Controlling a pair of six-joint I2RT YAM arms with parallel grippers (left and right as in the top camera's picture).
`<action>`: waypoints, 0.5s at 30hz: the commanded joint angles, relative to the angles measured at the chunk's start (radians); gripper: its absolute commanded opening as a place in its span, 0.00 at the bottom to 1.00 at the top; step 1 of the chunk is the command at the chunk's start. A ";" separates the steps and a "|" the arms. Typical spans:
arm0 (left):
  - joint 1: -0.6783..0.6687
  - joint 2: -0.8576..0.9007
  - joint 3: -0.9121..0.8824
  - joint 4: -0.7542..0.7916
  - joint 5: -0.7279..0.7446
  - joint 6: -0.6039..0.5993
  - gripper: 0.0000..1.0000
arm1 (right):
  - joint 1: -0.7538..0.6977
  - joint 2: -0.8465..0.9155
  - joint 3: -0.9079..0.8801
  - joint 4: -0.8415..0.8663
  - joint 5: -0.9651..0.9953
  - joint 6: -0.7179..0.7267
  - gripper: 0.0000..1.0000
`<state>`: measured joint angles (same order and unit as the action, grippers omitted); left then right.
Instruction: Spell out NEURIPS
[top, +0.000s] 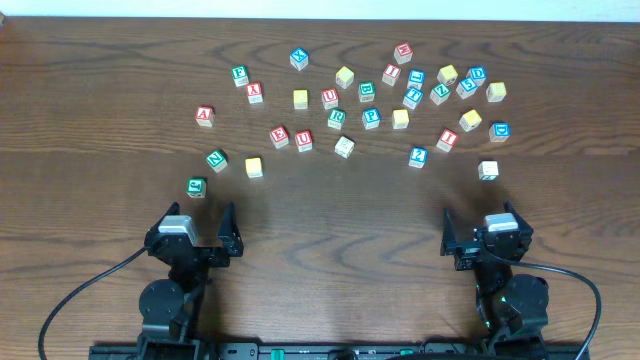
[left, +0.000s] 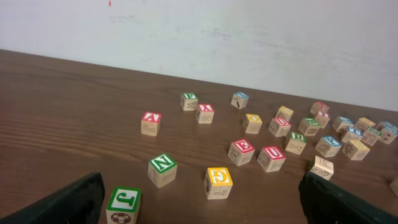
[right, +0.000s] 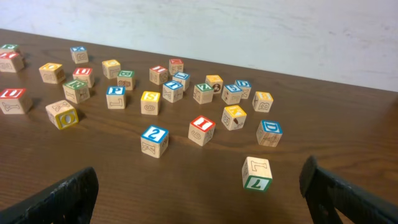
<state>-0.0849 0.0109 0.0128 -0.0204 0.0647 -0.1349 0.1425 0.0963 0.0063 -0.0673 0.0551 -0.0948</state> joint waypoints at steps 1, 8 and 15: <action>0.002 -0.007 -0.008 -0.046 0.010 -0.009 0.98 | -0.005 -0.005 -0.001 -0.004 -0.003 0.004 0.99; 0.002 -0.007 -0.008 -0.043 0.022 -0.009 0.98 | -0.005 -0.005 -0.001 -0.004 -0.003 0.004 0.99; 0.002 -0.007 0.008 -0.039 0.044 -0.008 0.98 | -0.005 -0.005 -0.001 -0.004 -0.003 0.004 0.99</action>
<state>-0.0849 0.0109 0.0139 -0.0196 0.0696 -0.1349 0.1425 0.0963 0.0063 -0.0673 0.0551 -0.0948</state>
